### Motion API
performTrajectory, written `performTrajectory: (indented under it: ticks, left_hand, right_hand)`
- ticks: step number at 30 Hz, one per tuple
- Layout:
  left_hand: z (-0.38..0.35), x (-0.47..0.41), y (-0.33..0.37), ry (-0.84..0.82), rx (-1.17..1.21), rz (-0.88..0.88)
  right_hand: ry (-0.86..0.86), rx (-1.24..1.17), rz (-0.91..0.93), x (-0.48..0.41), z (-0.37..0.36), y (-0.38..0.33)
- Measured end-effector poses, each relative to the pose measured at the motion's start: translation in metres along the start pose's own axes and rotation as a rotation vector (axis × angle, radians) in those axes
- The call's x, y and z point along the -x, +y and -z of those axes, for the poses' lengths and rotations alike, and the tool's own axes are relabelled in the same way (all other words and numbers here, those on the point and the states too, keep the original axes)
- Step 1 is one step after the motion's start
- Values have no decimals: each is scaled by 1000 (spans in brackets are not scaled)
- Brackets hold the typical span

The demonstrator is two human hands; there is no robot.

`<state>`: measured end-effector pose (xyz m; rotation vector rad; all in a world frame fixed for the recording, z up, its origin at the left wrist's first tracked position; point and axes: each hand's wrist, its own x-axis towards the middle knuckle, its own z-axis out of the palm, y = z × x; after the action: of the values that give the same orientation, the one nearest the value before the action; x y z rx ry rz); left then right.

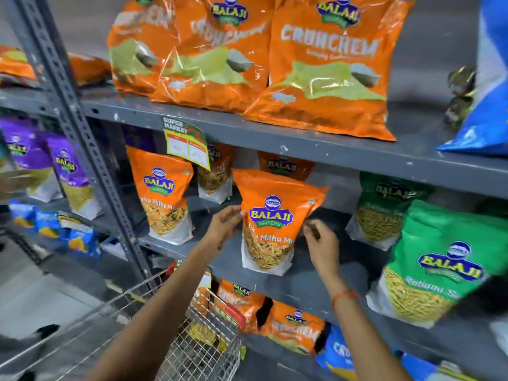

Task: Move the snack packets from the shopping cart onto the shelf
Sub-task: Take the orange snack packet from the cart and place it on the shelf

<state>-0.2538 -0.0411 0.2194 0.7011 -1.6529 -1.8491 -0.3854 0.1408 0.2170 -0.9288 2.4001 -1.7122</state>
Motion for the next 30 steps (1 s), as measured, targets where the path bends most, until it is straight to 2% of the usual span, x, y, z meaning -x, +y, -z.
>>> performTrajectory:
  ticks: [5,10,15,16,18,20,21,24,30]
  left_hand:
    - [-9,-1,5,69,45,-8]
    - [-3,1,-6,89,-54,26]
    - [1,-1,-13,108,-85,19]
    - [4,0,-17,76,-76,30]
    - [11,5,-30,-87,-55,66]
    - [12,16,-51,-265,-139,98]
    - [9,20,-60,-297,-189,115]
    - [5,27,-75,-243,-211,106]
    - [41,25,-66,-98,-444,62]
  right_hand:
    - [140,29,-4,2,-3,8]
    - [-52,23,-86,4,-9,17]
    - [30,-27,-88,10,-16,28]
    - [-16,-93,-122,11,-17,31]
    - [-248,-202,-223,19,-22,42]
    - [-450,-160,-296,29,-31,54]
    - [-472,-137,-313,33,-37,58]
    - [-387,-104,-295,38,-53,58]
    - [-385,-32,-203,41,-89,37]
